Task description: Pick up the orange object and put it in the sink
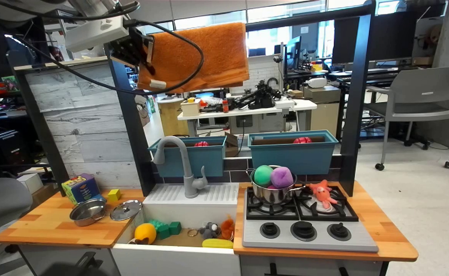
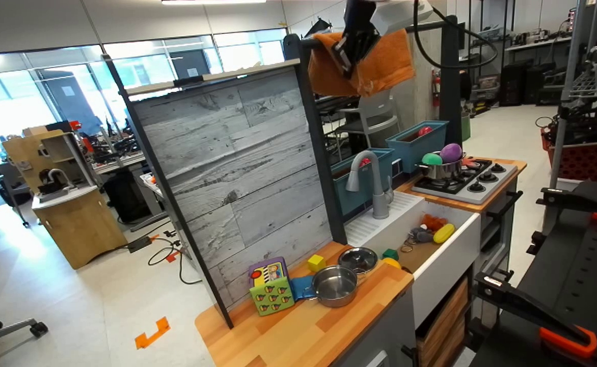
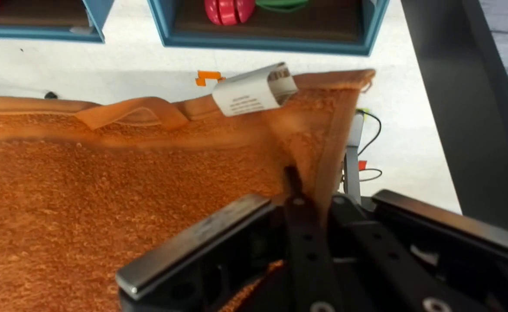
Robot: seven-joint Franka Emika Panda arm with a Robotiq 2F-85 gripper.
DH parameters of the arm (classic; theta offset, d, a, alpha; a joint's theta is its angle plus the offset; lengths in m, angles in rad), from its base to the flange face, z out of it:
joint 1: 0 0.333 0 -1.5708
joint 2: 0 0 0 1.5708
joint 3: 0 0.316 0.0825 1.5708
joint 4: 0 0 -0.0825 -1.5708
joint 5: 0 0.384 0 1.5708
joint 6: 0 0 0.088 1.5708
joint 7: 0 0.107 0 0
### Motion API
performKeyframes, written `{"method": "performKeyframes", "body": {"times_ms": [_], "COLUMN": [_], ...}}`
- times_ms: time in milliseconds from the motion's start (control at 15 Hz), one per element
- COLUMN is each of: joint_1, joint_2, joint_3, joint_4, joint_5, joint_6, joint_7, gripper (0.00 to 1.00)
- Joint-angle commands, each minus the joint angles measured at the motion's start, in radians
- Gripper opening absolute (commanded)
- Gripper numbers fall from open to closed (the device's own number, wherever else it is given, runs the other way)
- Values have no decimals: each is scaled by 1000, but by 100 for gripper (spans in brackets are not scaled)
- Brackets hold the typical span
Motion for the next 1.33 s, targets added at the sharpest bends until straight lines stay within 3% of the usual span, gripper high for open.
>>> {"method": "performKeyframes", "body": {"times_ms": [0,133,333,400,533,733,1067,1267], "joint_1": [109,171,226,112,76,-31,-198,-261], "joint_2": [-89,-97,-87,-105,-106,-120,-110,-82], "joint_3": [-150,-251,-349,-246,-206,-74,149,223], "joint_4": [-116,-154,-188,-193,-198,-209,-111,-9], "joint_5": [-111,-217,-363,-489,-588,-633,-433,-284], "joint_6": [-124,-218,-342,-382,-486,-560,-531,-549], "joint_7": [63,120,198,280,349,379,365,358], "gripper": [1,1,1,1,1,1,1,1]}}
